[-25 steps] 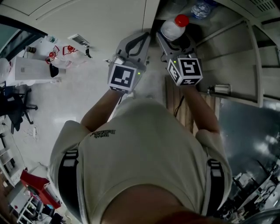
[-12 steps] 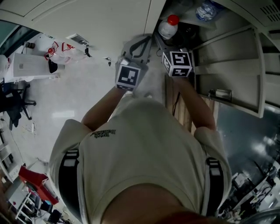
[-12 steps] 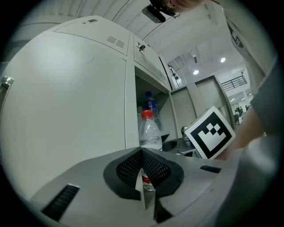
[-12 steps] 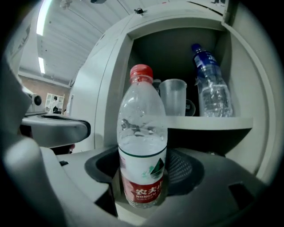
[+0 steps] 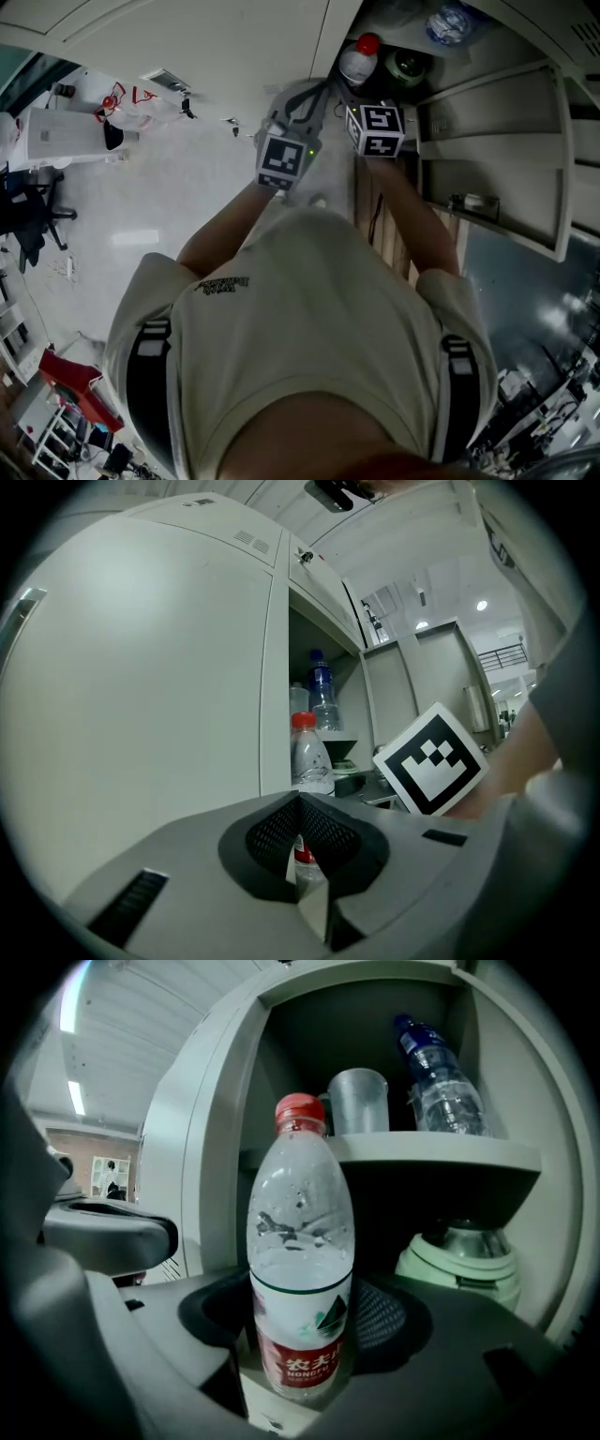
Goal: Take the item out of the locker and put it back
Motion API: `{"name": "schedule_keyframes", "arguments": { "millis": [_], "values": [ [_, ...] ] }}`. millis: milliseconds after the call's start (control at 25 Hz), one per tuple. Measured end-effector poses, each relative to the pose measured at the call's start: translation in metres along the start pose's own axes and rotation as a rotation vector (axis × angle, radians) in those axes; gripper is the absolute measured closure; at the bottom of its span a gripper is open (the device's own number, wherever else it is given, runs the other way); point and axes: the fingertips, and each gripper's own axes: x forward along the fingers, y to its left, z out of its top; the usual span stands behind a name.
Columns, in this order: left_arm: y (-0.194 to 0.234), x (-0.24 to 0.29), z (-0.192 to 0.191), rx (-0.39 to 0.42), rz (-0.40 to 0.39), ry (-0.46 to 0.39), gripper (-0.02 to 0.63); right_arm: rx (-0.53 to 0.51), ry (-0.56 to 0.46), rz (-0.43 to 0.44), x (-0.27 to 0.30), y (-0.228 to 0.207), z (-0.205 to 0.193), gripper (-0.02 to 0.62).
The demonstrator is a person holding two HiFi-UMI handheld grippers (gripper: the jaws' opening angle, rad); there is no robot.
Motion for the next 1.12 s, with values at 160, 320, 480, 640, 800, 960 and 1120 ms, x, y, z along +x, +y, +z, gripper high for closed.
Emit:
{"name": "schedule_keyframes", "arguments": {
  "millis": [160, 320, 480, 640, 800, 960, 1120],
  "values": [
    [0.000, 0.002, -0.006, -0.005, 0.002, 0.013, 0.594, 0.000, 0.002, 0.001, 0.002, 0.000, 0.000, 0.281],
    [-0.001, 0.002, -0.007, -0.014, -0.004, 0.023, 0.594, 0.016, 0.009, 0.000, 0.001, -0.001, -0.002, 0.276],
    [-0.003, 0.001, -0.004, -0.016, -0.009, 0.031, 0.594, 0.028, 0.012, 0.001, 0.000, -0.001, -0.001, 0.275],
    [-0.002, -0.001, -0.003, -0.011, -0.004, 0.034, 0.594, 0.036, -0.012, 0.005, -0.003, -0.001, 0.007, 0.265],
    [-0.001, -0.004, -0.001, -0.014, 0.000, 0.034, 0.594, 0.017, -0.050, -0.004, -0.010, -0.001, 0.023, 0.252],
    [-0.003, -0.008, 0.006, -0.016, 0.000, 0.024, 0.594, -0.002, -0.091, -0.015, -0.022, -0.002, 0.040, 0.252],
    [-0.001, -0.013, 0.020, -0.016, 0.005, 0.005, 0.594, -0.003, -0.139, -0.010, -0.037, 0.000, 0.061, 0.252]
  ]
}}
